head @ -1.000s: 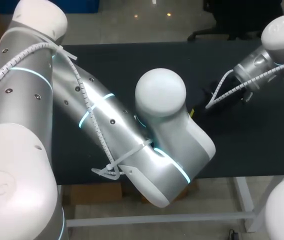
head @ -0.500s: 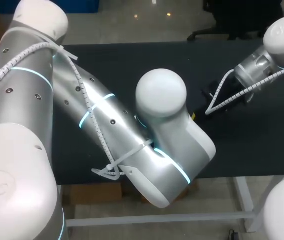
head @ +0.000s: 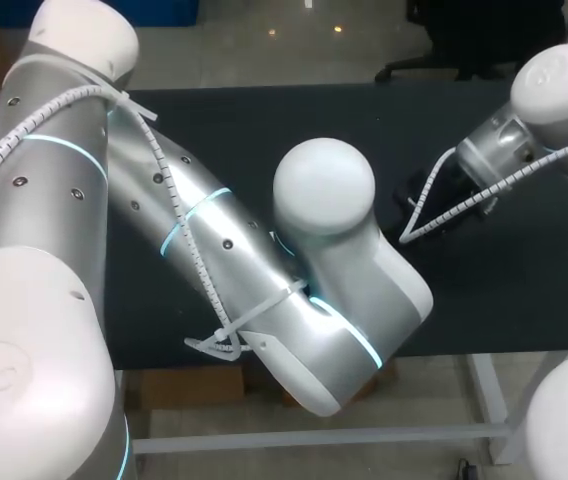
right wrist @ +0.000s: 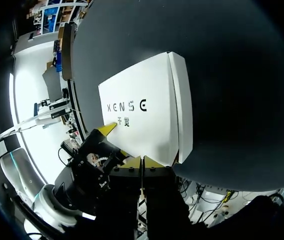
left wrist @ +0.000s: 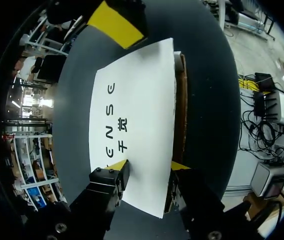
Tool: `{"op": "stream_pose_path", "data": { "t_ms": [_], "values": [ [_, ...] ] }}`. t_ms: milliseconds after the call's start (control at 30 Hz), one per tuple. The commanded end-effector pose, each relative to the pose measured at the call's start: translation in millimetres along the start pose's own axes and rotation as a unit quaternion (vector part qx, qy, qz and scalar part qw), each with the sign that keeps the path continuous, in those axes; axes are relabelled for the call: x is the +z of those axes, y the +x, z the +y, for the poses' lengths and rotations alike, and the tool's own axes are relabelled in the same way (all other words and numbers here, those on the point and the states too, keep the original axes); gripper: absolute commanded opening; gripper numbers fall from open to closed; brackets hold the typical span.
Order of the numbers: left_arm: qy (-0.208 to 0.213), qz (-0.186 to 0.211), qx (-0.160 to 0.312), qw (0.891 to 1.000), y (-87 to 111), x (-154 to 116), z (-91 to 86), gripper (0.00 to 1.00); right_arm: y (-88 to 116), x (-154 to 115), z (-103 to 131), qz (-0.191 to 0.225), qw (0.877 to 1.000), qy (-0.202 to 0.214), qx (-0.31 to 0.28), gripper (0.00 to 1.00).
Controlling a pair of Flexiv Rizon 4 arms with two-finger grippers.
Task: Assemble the packaging by folding the flat box into shape, placing the metal phone stand inside, and closing the box properly
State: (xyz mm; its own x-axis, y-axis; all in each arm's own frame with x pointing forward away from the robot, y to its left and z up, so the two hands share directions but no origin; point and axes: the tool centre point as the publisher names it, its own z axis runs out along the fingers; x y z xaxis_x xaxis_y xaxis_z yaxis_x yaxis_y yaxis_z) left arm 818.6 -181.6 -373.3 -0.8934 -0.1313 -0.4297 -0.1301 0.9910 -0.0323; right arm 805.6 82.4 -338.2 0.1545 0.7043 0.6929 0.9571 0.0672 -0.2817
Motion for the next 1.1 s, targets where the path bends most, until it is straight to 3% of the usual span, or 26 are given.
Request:
{"op": "stream_pose_path", "data": {
  "t_ms": [33, 1100],
  "values": [
    [-0.003, 0.000, 0.000, 1.000, 3.9, 2.2, -3.9, 0.45, -3.0, 2.6, 2.8, 0.001, 1.000, 0.005, 0.002, 0.00],
    [-0.001, -0.001, -0.002, 1.000, 3.2, 0.6, -2.8, 0.46, -8.7, 11.1, -2.0, -0.004, 1.000, 0.012, 0.007, 0.00]
  ]
}}
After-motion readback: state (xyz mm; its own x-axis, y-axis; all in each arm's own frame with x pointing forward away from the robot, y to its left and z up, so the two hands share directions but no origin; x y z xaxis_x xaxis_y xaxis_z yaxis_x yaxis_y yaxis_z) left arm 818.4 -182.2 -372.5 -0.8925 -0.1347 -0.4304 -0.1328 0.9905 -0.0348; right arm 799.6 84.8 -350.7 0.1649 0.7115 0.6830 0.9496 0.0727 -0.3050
